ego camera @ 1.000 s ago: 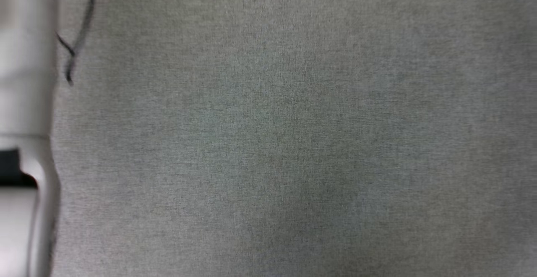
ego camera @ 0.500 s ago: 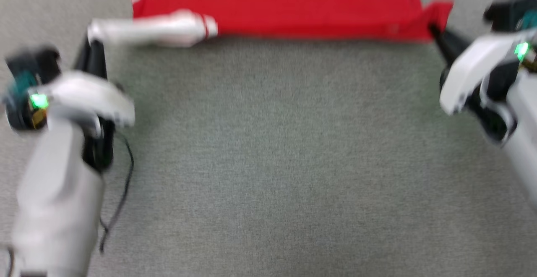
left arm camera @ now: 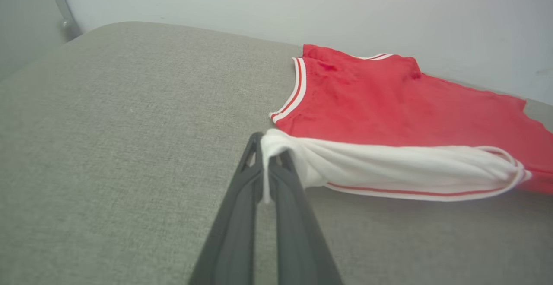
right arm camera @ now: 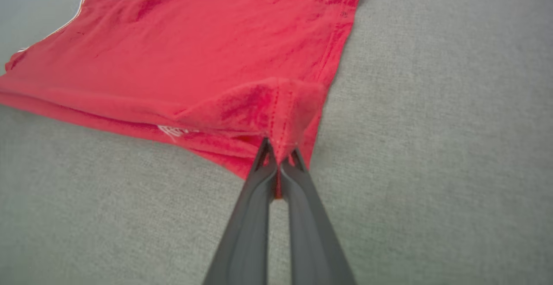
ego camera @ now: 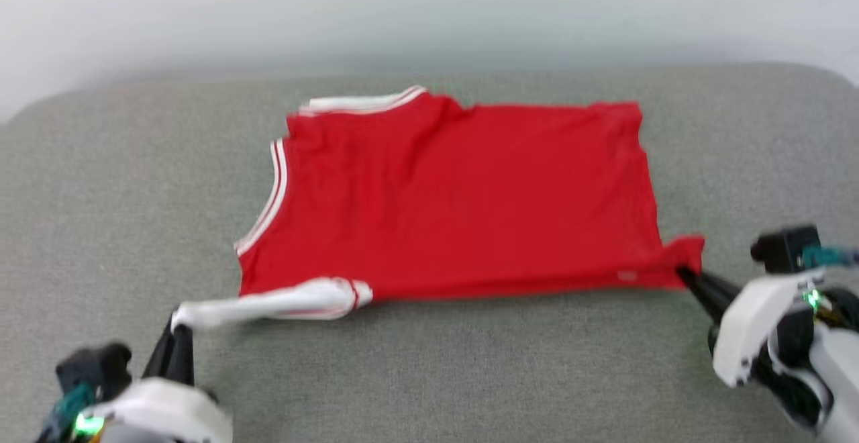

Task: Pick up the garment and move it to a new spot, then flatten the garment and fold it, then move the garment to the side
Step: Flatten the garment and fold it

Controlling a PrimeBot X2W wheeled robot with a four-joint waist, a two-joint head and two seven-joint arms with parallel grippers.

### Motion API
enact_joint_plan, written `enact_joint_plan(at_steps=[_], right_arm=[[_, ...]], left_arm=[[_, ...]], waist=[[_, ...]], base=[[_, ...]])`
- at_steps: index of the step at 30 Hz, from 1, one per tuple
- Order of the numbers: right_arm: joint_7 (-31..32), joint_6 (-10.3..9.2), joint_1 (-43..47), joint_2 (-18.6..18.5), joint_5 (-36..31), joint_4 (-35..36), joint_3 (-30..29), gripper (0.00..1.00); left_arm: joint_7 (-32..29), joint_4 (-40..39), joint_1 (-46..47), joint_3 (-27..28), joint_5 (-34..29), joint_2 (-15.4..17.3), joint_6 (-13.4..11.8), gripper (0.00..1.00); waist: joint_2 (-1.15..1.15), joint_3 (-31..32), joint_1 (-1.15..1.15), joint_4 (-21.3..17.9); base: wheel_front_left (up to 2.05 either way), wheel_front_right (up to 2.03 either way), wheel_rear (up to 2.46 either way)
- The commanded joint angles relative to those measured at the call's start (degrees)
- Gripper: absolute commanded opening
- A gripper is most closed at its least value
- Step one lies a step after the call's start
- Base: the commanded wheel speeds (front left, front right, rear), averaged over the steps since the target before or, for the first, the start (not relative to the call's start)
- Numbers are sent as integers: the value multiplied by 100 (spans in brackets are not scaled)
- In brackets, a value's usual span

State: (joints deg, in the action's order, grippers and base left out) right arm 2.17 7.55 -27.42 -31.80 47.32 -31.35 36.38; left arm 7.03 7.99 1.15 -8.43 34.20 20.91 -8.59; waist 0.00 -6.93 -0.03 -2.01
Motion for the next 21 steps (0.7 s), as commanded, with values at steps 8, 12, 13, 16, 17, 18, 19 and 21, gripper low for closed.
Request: enact_joint_plan(at_steps=[8,12,13,16,17,18,19,21], right_arm=[[439,-13,1400,-145,-298,779,-836,0],[672,-13,1788,15,-635,1221,-1455,0],[739,-12,1847,95,-712,1336,-1624,0],[925,-12,1959,363,-987,1673,-2087,0],[982,-11,1963,440,-1097,1770,-2205,0],[1042,-11,1943,536,-1209,1857,-2312,0],[1100,-11,1907,624,-1313,1936,-2402,0],[1193,-11,1777,773,-1489,2062,-2576,0]], left_arm=[[-657,-1828,-1459,211,-57,274,-810,0],[-899,-2321,-1480,142,-97,348,-898,0],[-936,-2370,-1387,115,-110,359,-887,0],[-1022,-2338,-1039,43,-81,365,-797,0],[-1026,-2277,-906,32,-72,364,-760,0],[-1042,-2199,-749,11,-42,355,-713,0],[-1058,-2095,-582,-15,-23,347,-660,0],[-1040,-1839,-220,-45,21,341,-534,0]], waist=[[0,427,3,26],[0,383,3,38],[0,354,3,36],[0,198,3,24],[0,132,3,17],[0,55,3,4],[0,-27,3,-4],[0,-208,3,-26]], base=[[0,0,0],[0,0,0],[0,0,0],[0,0,0],[0,0,0],[0,0,0],[0,0,0],[0,0,0]])
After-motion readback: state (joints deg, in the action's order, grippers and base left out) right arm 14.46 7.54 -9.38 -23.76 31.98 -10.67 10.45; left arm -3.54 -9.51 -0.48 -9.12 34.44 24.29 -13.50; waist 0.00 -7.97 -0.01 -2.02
